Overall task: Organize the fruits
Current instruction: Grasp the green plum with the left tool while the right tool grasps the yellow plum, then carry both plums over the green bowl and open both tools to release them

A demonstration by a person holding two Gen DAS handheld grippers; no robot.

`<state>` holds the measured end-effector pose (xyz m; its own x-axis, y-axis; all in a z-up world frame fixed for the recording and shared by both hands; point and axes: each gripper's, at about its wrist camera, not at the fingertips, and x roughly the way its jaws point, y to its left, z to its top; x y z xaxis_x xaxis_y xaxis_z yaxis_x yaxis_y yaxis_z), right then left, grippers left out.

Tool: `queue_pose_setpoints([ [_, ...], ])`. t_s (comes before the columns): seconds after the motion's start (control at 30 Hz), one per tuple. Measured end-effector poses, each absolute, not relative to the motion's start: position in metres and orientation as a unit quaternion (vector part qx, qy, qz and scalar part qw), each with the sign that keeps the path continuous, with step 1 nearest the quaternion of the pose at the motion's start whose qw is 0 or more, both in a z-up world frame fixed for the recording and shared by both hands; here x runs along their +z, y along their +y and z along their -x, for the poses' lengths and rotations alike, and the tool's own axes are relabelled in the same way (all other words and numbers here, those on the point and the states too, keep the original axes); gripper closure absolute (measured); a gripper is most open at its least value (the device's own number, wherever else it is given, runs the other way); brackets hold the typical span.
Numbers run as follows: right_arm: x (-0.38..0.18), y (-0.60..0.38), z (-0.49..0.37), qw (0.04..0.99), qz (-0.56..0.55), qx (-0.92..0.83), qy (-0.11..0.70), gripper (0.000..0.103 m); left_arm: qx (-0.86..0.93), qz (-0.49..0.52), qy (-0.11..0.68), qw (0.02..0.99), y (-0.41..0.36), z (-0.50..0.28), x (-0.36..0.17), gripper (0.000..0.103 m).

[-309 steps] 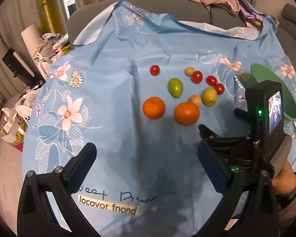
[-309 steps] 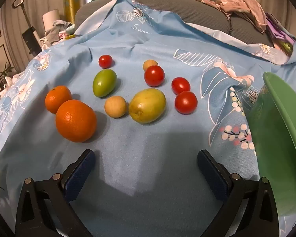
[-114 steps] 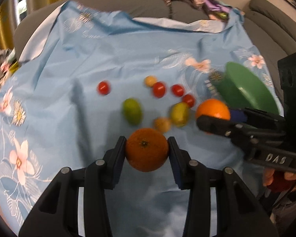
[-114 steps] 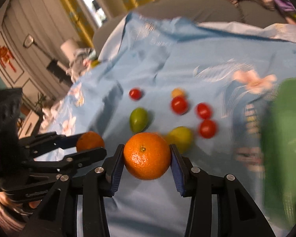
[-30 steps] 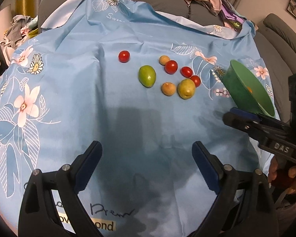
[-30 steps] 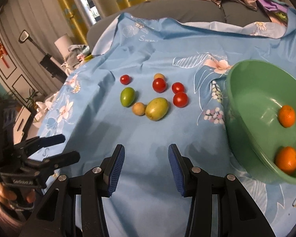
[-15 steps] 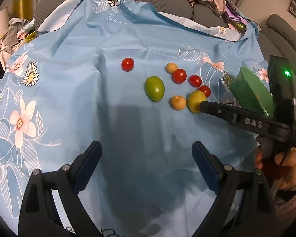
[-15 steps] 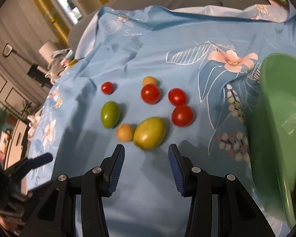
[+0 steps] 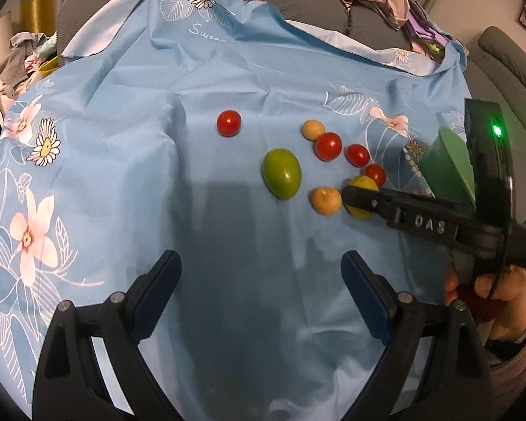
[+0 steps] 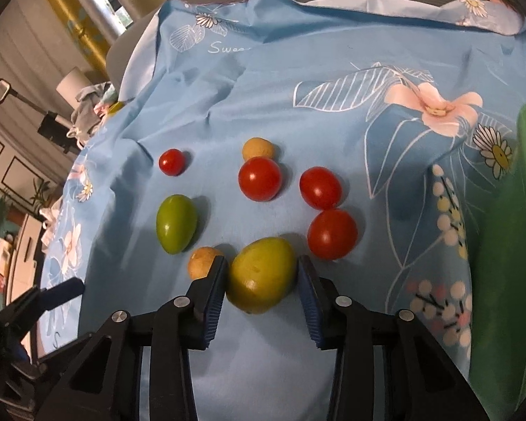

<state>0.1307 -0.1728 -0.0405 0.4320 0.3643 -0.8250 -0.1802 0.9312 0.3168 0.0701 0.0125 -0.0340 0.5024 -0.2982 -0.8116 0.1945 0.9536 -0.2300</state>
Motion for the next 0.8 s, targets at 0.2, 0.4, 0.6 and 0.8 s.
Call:
queue_pose_setpoints([
  [0.2, -0.036, -0.178, -0.122, 0.856, -0.051, 0.155, 0.491, 0.063, -0.13, 0.056, 0.479, 0.866, 0.001, -0.096, -0.035, 0.012],
  [0.4, -0.039, -0.19, -0.117, 0.855, -0.064, 0.164, 0.488, 0.063, -0.117, 0.043, 0.491, 0.862, -0.018, -0.134, -0.048, 0.027],
  [0.6, -0.04, -0.193, -0.115, 0.853, -0.075, 0.173, 0.487, 0.063, -0.113, 0.025, 0.498, 0.86, -0.033, -0.153, -0.057, 0.057],
  [0.8, -0.041, -0.192, -0.114, 0.854, -0.074, 0.176, 0.483, 0.063, -0.107, 0.009, 0.492, 0.864, -0.034, -0.153, -0.061, 0.069],
])
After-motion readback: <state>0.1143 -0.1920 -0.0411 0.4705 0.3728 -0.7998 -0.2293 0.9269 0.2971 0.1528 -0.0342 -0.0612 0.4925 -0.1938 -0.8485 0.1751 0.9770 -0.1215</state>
